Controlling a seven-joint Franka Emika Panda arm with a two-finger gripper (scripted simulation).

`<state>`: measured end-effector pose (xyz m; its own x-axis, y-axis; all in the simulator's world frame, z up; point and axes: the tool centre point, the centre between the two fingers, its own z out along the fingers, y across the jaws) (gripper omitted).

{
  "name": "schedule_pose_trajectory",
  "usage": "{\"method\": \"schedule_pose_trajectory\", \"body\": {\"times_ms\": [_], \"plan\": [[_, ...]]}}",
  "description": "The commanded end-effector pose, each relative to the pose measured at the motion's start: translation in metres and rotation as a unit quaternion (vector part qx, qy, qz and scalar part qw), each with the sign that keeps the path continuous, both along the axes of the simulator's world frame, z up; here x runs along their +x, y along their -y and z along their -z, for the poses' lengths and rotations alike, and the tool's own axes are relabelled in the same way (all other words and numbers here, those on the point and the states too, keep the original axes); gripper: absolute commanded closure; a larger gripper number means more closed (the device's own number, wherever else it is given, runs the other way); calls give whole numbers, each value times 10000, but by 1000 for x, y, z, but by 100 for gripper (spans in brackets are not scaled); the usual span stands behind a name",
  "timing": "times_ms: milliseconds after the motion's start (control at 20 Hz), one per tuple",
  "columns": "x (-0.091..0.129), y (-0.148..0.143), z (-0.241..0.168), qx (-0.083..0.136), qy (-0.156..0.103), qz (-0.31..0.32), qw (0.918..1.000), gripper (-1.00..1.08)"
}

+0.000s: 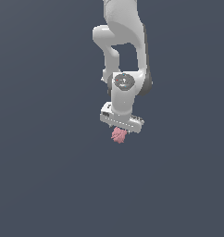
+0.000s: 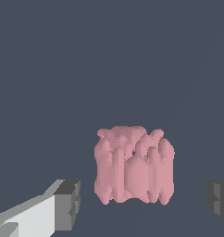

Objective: Pick up the object and move it to a goal position.

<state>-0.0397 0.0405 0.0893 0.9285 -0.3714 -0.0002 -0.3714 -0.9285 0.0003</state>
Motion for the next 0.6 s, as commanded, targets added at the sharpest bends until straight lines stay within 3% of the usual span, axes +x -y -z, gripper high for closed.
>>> {"method": "schedule_pose_trajectory", "body": {"times_ms": [0,550], "plan": [[0,0,6,0,-4,2,10000,-92],[-1,0,47,1,2,25,10000,-92]]}}
